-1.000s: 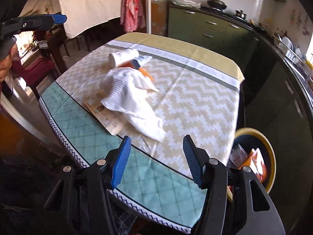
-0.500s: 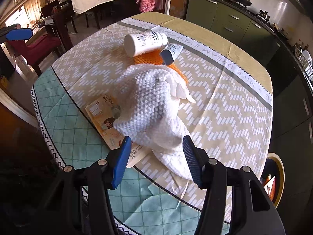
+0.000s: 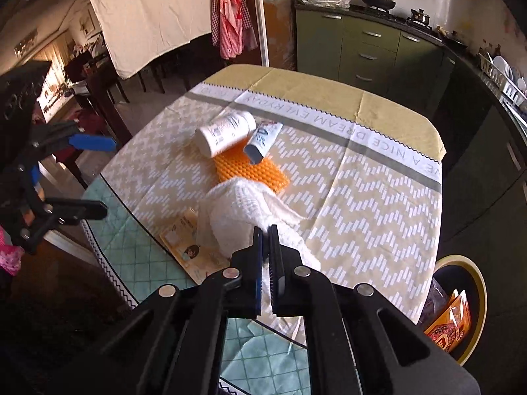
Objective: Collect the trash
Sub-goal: 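Grasp the white mesh cloth with the right gripper and lift, then drop the cloth in the bin with right gripper while left grasps the brown tray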
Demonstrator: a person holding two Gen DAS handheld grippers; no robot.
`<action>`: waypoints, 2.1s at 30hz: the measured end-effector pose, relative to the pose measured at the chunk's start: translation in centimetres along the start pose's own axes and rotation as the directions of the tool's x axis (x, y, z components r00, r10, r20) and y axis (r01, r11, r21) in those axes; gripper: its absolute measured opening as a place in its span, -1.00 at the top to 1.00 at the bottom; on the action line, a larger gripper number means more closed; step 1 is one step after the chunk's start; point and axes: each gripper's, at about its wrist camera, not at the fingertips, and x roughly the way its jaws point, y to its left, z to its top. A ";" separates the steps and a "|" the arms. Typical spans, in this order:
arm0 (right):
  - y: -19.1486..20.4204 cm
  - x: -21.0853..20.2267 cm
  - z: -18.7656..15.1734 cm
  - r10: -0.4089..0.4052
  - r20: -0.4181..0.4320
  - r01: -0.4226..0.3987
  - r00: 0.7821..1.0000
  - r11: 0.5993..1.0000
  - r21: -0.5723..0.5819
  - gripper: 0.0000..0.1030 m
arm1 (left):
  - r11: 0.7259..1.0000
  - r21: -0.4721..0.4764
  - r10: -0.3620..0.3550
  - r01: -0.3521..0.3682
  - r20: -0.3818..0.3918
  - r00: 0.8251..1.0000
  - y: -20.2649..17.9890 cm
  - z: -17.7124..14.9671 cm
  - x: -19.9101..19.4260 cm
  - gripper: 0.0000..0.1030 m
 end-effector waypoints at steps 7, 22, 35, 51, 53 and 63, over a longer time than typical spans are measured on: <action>-0.9 -4.3 2.9 0.030 0.111 -0.035 0.993 0.998 0.048 0.91 | 0.999 0.053 -0.002 0.003 -0.009 1.000 -1.2 1.4 0.8 -0.78; -8.6 -12.1 -2.1 -0.166 0.132 0.134 0.977 0.965 0.227 0.91 | 0.975 0.212 -0.014 0.071 -0.263 0.965 -6.3 4.0 7.6 -0.61; -11.6 -12.2 -6.5 -0.168 0.079 0.139 0.983 0.948 0.286 0.91 | 0.992 -0.127 -0.048 -0.022 -0.521 0.852 -2.9 4.5 13.5 -0.69; -12.8 -11.4 -7.8 -0.182 0.058 0.154 0.982 0.935 0.320 0.91 | 0.963 -0.204 0.018 -0.178 -0.607 0.795 -3.5 5.5 17.4 -0.38; -13.9 -11.9 -8.3 -0.205 0.057 0.174 0.977 0.922 0.345 0.91 | 0.967 -0.191 0.024 -0.169 -0.592 0.806 -3.7 5.4 17.2 -0.37; -22.7 -11.6 -11.8 -0.387 -0.043 0.354 0.921 0.785 0.508 0.91 | 0.981 -0.160 0.009 -0.107 -0.518 0.856 -5.1 7.1 13.2 -0.36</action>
